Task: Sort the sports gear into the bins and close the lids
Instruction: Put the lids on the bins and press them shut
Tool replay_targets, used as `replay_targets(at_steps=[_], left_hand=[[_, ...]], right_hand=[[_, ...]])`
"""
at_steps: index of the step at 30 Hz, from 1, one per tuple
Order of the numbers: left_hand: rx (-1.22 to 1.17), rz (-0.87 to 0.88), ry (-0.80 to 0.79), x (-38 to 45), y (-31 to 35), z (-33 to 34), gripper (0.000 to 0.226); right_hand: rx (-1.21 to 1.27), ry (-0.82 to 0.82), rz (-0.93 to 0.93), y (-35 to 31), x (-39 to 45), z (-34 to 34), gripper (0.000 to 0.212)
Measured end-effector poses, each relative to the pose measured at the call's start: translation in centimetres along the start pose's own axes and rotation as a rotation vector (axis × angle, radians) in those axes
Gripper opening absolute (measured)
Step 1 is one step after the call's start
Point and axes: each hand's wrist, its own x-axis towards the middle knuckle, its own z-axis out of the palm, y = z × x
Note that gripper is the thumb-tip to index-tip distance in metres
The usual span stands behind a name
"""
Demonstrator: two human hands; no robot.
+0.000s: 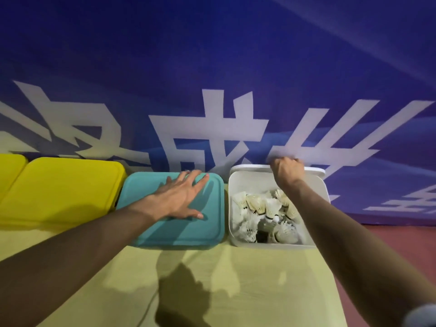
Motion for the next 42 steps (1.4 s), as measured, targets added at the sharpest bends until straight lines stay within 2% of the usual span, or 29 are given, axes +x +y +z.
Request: replay_targets(at_steps=[5,9,13,17,20,22,25,30,38,42], left_hand=[[-0.016,0.038,0.022,1.0,0.6,-1.6,0.124],[-0.046,0.081,0.089,1.4,1.4,-2.6,0.128],[-0.116,0.124,0.146,2.6,1.7,-3.3,0.124],[-0.099,0.163,0.116,3.3,2.0,-3.0,0.124],[-0.085,0.252,0.078,3.2,3.3,-2.4,0.123],[-0.06,0.302,0.044,3.1,4.3,-1.7,0.124],[-0.014,0.339,-0.032,2.6,6.0,-0.3,0.123],[0.046,0.376,-0.087,1.8,8.1,1.6,0.116],[0.1,0.376,-0.142,1.8,10.5,3.9,0.105],[0.164,0.367,-0.072,1.3,11.9,5.3,0.115]], right_hand=[[0.006,0.108,-0.003,0.7,0.5,-3.0,0.021],[0.026,0.295,-0.082,2.5,-2.7,-5.6,0.014],[0.129,0.357,-0.139,3.8,-8.8,-4.1,0.023],[0.158,0.355,-0.123,4.3,-14.7,-1.0,0.039],[0.216,0.343,-0.148,3.2,-18.1,1.5,0.041],[0.296,0.322,-0.137,1.8,-20.1,3.1,0.051],[0.342,0.307,-0.123,-0.2,-22.3,4.7,0.046],[0.297,0.264,-0.117,-2.0,-24.0,6.5,0.057],[0.339,0.221,-0.106,-1.0,-25.2,7.3,0.059],[0.349,0.218,-0.112,-0.5,-25.5,7.6,0.061]])
